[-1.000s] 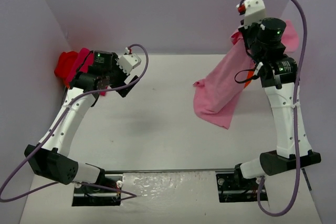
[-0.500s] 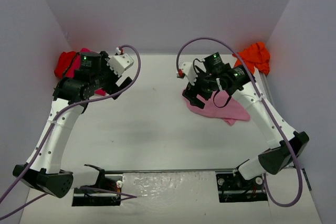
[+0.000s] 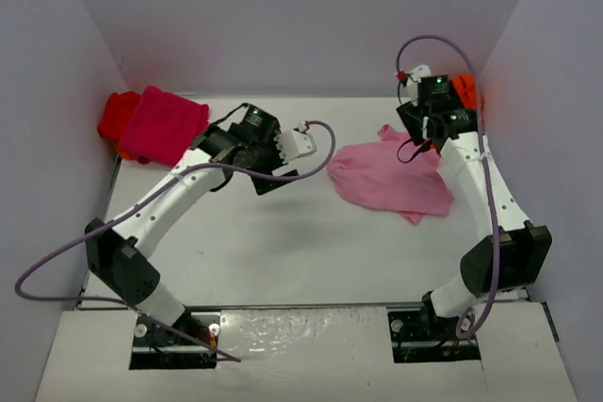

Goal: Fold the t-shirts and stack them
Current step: Flatten out the tshirt

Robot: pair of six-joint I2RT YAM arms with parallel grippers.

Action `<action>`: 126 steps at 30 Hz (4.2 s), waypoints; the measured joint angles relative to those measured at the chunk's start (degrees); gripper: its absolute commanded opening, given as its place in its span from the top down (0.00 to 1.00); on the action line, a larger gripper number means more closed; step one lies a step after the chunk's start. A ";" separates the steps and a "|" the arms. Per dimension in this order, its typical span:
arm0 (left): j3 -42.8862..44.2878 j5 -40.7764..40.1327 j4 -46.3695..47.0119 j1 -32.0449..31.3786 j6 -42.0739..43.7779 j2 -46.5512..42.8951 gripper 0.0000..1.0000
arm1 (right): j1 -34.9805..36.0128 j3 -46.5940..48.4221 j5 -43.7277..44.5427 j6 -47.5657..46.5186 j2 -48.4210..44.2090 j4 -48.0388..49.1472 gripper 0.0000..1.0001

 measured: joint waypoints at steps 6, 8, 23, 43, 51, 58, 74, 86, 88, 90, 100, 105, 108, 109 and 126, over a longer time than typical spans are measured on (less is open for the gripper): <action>1.22 -2.57 1.92 -9.36 2.50 9.93 0.03 | -7.80 0.00 6.76 2.77 1.94 3.93 0.22; 3.75 -2.33 2.06 -10.92 3.25 14.32 0.03 | -8.09 -0.60 7.81 3.25 2.14 4.43 0.22; 19.26 2.15 3.49 -11.79 5.49 35.07 0.34 | -11.38 -10.18 10.08 4.87 -0.40 6.49 0.27; 43.74 6.28 7.68 -11.79 5.89 50.39 1.00 | -14.58 -14.12 10.02 6.19 -5.94 7.04 0.25; 45.23 11.05 2.69 -11.52 6.57 55.64 1.00 | -15.80 -14.23 9.98 6.40 -9.90 7.09 0.24; 47.17 13.27 -5.43 -6.84 7.37 56.83 1.00 | -15.90 -14.23 8.29 7.34 -10.03 7.05 0.20; 32.90 8.15 -2.93 19.52 5.94 48.50 0.42 | -15.90 -14.23 0.84 8.95 -10.06 6.60 0.21; 20.45 3.86 5.32 4.61 5.99 25.14 0.25 | -15.90 -14.28 -0.35 8.96 -10.69 6.57 0.21; 17.42 3.48 5.38 1.37 6.85 20.37 0.25 | -15.90 -14.34 -0.65 8.98 -10.73 6.59 0.21; 12.27 2.85 6.58 -1.94 7.40 15.86 0.25 | -15.90 -14.41 -0.73 8.98 -10.73 6.59 0.21; -12.52 -0.28 12.49 -8.99 5.33 14.20 0.25 | -15.90 -14.54 -1.28 9.20 -10.76 6.59 0.21; -14.60 -1.34 16.14 -9.68 2.78 16.27 0.25 | -15.90 -14.71 -1.47 9.22 -10.82 6.57 0.21; -14.60 -1.82 19.13 -10.94 1.63 16.79 0.25 | -15.90 -15.24 -1.50 9.22 -10.89 6.59 0.20; -14.60 -2.12 19.90 -11.43 1.16 16.96 0.25 | -15.90 -15.51 -1.50 9.22 -10.92 6.61 0.20; -14.88 -3.02 25.56 -17.19 -3.71 18.92 0.43 | -15.97 -17.04 -1.60 9.22 -12.12 6.63 0.20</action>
